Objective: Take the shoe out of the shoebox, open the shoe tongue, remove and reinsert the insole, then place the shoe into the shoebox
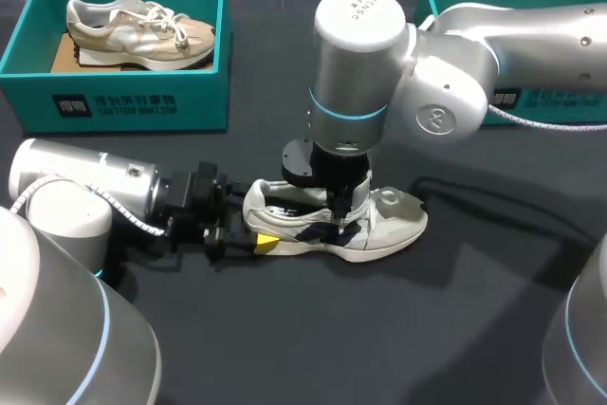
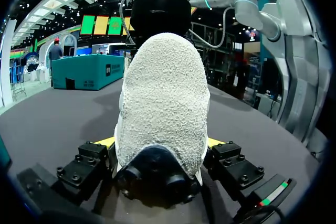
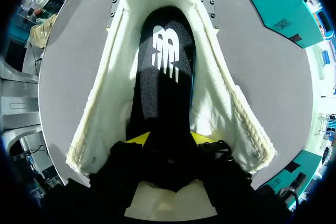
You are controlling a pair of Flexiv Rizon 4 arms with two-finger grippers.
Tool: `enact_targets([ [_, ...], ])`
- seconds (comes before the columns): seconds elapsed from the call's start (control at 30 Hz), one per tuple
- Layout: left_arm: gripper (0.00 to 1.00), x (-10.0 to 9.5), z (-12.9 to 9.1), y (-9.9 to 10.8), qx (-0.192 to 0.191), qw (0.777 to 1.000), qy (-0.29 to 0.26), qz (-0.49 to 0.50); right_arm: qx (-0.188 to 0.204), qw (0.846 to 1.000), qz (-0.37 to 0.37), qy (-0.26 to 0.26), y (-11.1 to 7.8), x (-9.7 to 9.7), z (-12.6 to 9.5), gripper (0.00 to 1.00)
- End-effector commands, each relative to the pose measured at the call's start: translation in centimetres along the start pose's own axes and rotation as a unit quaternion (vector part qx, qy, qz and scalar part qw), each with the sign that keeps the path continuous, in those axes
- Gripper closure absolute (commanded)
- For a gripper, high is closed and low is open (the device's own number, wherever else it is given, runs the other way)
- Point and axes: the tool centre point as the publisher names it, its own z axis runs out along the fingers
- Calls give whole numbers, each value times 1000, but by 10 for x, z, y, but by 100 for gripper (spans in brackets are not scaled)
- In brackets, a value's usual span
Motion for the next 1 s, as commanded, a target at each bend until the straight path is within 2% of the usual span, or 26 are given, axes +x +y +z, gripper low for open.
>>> enact_targets([
  [0.03, 100, -1, 0, 4, 0, 1000, 0, 0, -2, 1000, 1, 13, 4, -1, 17, 53],
  [0.23, 100, -1, 0, 4, 0, 1000, 0, 0, -6, 999, 8, 40, 9, 10, 29, 54],
  [0.33, 100, -1, 0, 4, 0, 1000, 0, 0, -6, 998, 14, 53, 11, 19, 34, 64],
  [0.43, 100, -1, 0, 4, 0, 1000, 0, 0, -9, 998, 17, 60, 11, 29, 39, 87],
  [0.47, 100, -1, 0, 4, 0, 1000, 0, 0, -9, 998, 19, 62, 11, 33, 40, 100],
  [0.73, 100, -1, 0, 4, 0, 1000, 0, 0, -27, 998, 28, 53, 6, 47, 37, 100],
  [1.0, 100, -1, 0, 4, 0, 1000, 0, 0, -81, 997, -3, -8, -4, 41, 5, 100],
])
